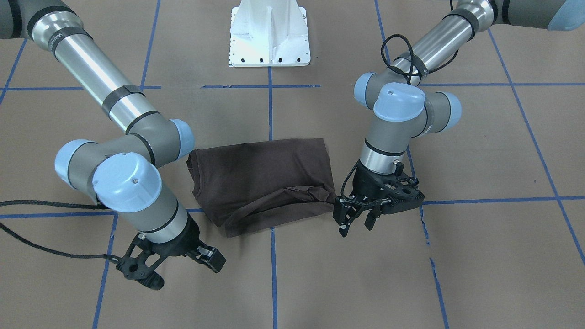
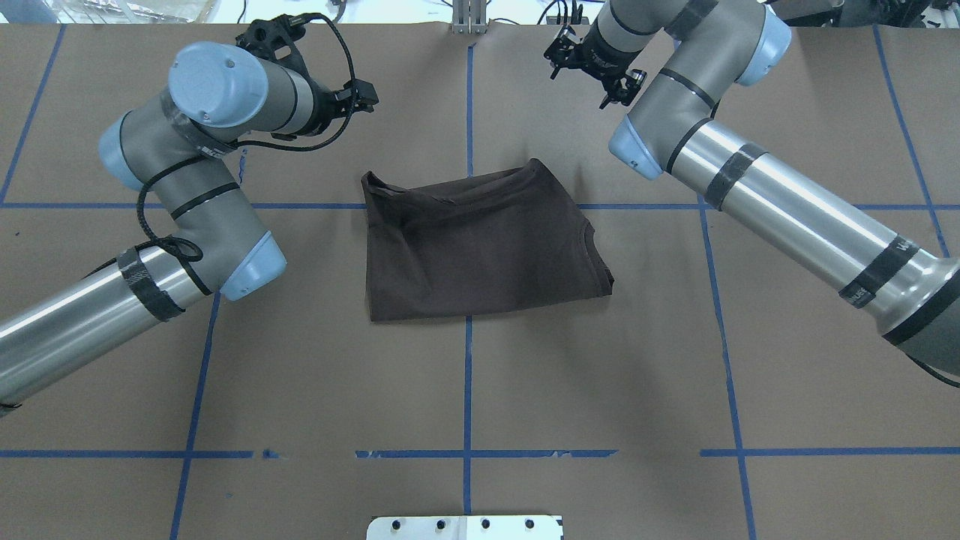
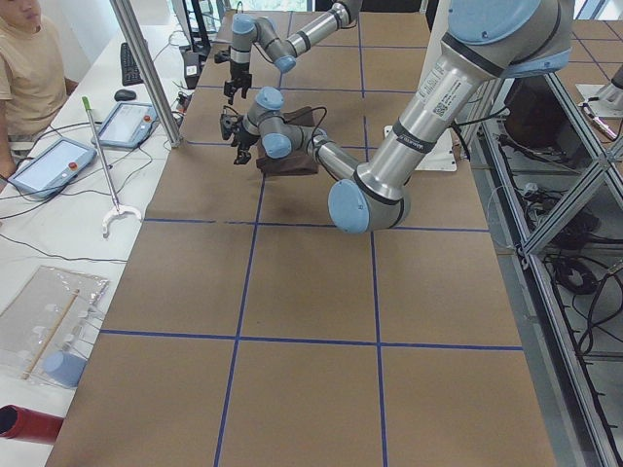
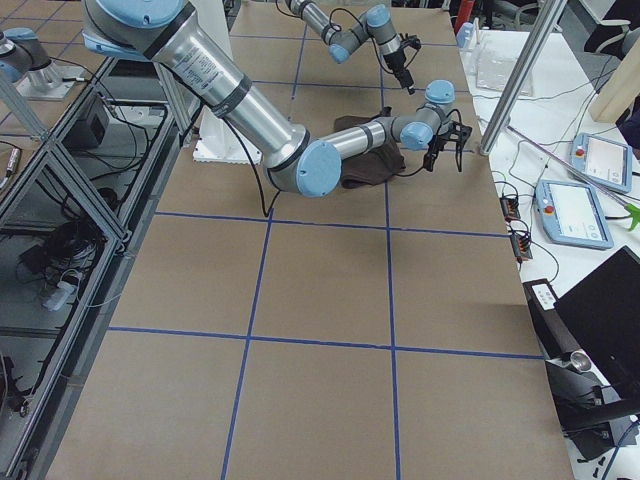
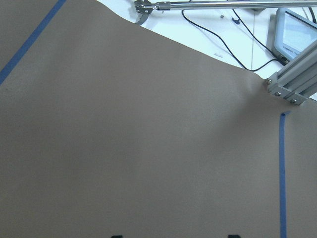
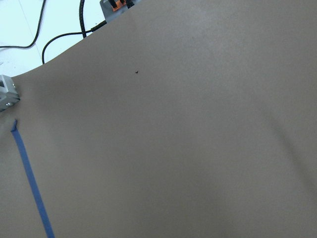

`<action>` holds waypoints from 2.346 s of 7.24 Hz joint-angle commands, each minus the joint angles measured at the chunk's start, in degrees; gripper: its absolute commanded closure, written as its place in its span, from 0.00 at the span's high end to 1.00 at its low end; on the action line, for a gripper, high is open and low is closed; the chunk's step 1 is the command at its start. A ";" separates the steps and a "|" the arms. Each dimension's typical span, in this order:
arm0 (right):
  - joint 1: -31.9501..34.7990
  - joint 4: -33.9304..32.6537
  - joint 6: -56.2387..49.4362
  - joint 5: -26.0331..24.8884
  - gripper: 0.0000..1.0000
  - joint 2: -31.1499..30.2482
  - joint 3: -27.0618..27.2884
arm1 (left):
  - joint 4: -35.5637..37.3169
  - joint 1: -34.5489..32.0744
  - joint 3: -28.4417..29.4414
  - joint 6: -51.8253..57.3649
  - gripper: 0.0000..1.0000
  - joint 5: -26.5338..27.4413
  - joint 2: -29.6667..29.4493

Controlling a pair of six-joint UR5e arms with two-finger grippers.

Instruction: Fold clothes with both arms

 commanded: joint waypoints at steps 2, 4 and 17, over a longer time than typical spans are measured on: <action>2.94 0.12 -4.19 1.17 1.00 -1.48 0.84 | 0.11 5.41 -8.39 -8.39 0.96 0.04 3.47; 3.29 0.03 -4.72 1.17 1.00 -1.74 1.54 | 13.71 12.44 -8.68 -7.76 0.00 2.08 -3.07; 10.12 -0.93 -17.37 7.66 1.00 -11.47 8.66 | -0.78 -17.96 5.51 39.27 0.00 -8.33 1.85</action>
